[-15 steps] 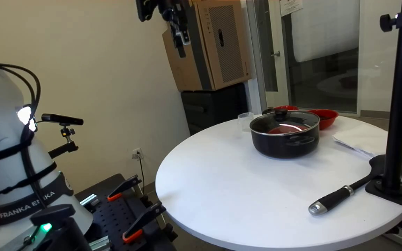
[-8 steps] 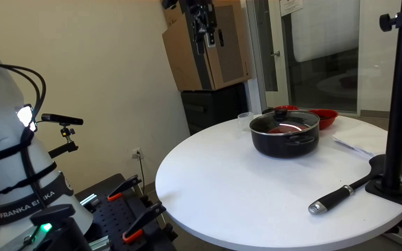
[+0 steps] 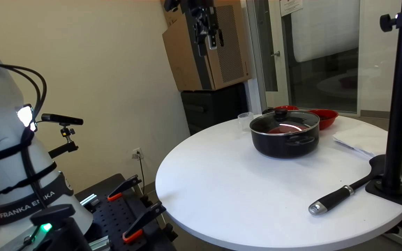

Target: Put the pots lid on the table then remove the orange bowl from it and put it on the table also

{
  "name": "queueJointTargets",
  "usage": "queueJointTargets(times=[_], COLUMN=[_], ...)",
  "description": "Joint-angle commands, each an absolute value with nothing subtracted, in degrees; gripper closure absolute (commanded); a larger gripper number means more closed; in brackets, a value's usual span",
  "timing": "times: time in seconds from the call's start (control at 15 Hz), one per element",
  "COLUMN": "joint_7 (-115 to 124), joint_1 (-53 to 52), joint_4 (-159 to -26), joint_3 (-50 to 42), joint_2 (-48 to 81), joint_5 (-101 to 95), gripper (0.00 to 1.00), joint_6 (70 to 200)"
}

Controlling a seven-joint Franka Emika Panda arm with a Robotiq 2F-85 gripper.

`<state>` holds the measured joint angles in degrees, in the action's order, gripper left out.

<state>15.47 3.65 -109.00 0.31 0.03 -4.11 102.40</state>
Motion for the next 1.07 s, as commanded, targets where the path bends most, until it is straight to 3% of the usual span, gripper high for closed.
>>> queueJointTargets(times=[0.0,0.33,1.0], joint_7=[16.8,16.3,3.1], joint_1=[4.1,4.7,6.8], joint_4=[-105.7,-100.8,-81.9], joint_3=[-1.8,-4.5,-4.1], joint_2=[4.1,12.6,33.3], joint_5=[-4.6,-6.6,-0.8], gripper=[0.0,0.0,0.0], joint_6=[106.5,113.8,110.1])
